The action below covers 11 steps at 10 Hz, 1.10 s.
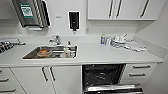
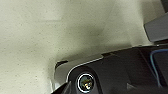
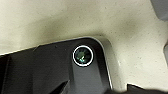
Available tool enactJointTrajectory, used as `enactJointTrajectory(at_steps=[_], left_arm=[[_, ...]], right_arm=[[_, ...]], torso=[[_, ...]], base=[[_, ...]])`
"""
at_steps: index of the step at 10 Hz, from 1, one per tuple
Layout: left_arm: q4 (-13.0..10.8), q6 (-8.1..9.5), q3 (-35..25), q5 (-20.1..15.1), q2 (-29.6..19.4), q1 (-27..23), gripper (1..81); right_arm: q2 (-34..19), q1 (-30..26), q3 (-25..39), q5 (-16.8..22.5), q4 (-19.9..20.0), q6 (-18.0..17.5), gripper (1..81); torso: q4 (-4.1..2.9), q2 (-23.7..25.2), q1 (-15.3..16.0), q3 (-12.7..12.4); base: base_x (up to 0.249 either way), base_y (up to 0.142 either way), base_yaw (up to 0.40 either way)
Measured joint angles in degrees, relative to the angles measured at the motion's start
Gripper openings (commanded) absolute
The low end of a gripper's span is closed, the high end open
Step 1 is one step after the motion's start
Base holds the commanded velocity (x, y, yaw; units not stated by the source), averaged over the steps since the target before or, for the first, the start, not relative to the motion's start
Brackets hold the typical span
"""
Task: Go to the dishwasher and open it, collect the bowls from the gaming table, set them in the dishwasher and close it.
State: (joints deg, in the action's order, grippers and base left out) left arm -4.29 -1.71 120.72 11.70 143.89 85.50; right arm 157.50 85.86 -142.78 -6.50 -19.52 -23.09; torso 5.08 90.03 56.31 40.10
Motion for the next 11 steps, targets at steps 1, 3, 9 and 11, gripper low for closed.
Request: enactJointTrajectory(at_steps=[1,3,9,11], left_arm=[[0.60,0.00,3.17,0.15,2.50,0.22,81.1],[1.97,0.04,9.33,0.20,7.06,1.57,81.1],[4.39,0.02,22.93,0.22,17.44,3.30,81.1],[4.39,0.02,23.36,0.06,18.52,3.55,81.1]], right_arm=[[2.01,1.16,-1.49,-0.63,-0.44,0.20,81.1],[4.35,1.43,-5.21,-1.90,-0.84,0.57,81.1],[9.69,3.06,-10.69,-2.27,-1.65,2.54,81.1],[10.45,3.61,-11.64,-2.07,-1.80,4.02,81.1]], torso=[[0.00,0.00,0.00,0.00],[0.00,0.02,0.00,-0.05],[0.00,0.02,0.00,-0.07],[0.00,0.02,-0.02,-0.09]], base=[[0.000,0.000,0.000],[0.000,0.000,0.000],[0.000,0.000,0.000],[0.000,0.000,0.000]])
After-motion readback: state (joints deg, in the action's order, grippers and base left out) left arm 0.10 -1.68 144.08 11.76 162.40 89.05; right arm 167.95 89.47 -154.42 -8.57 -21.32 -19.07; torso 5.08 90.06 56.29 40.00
